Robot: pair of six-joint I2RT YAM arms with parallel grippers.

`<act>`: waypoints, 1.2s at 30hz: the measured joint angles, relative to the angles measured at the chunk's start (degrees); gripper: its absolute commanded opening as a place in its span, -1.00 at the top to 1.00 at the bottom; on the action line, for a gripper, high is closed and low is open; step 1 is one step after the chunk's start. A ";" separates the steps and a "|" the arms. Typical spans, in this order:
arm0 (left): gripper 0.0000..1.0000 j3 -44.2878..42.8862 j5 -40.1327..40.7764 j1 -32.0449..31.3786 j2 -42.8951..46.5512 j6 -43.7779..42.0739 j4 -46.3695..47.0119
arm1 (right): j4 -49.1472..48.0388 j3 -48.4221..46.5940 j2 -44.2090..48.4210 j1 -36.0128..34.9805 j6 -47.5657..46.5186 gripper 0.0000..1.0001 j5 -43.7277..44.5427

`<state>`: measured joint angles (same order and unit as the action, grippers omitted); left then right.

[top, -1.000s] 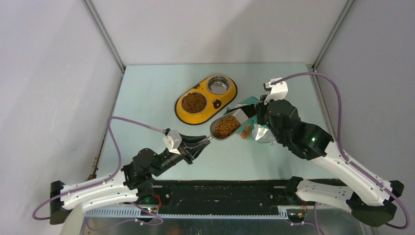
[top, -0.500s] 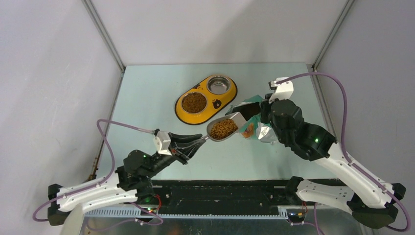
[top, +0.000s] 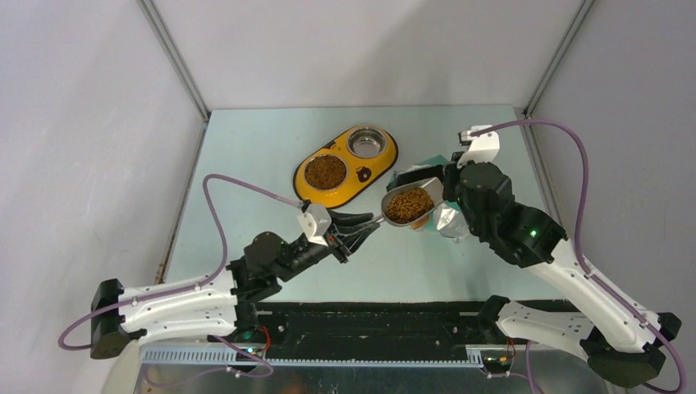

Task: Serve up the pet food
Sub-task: Collect the pet food from the pet food bag.

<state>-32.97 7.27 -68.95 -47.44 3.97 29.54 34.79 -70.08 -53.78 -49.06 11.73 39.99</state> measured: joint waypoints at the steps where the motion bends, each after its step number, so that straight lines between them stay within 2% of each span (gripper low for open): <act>1: 1.00 -0.66 0.37 -0.07 -0.76 -0.11 0.02 | -0.11 0.00 -0.02 0.37 -0.17 1.00 0.26; 5: 1.00 -2.89 2.45 -0.31 -4.63 -1.27 2.80 | -1.31 -0.17 -0.42 4.44 -0.39 1.00 -0.44; 11: 1.00 -4.13 5.42 0.31 -9.46 -2.05 8.37 | -0.98 -3.80 -3.78 14.95 1.20 1.00 -8.00; 14: 1.00 -6.56 6.25 1.68 -13.03 -1.97 10.45 | -0.72 -4.48 -4.17 17.35 1.79 1.00 -11.45; 20: 1.00 -9.90 5.38 3.91 -17.73 -1.29 11.85 | 0.83 -6.43 -5.27 19.26 1.97 0.73 -15.72; 23: 1.00 -11.43 4.85 4.63 -18.95 -0.94 11.72 | 1.79 -8.63 -6.49 21.22 2.49 0.54 -16.83; 25: 1.00 -12.22 4.57 4.96 -19.58 -0.83 11.69 | 2.05 -10.10 -7.10 22.84 2.95 0.49 -17.75; 36: 1.00 -19.80 2.43 7.69 -28.48 1.55 13.49 | 5.42 -17.84 -13.66 35.41 3.48 0.54 -27.74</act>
<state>-52.77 9.69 -61.25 -75.92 5.52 43.03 40.21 -87.92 -67.44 -13.65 15.20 12.25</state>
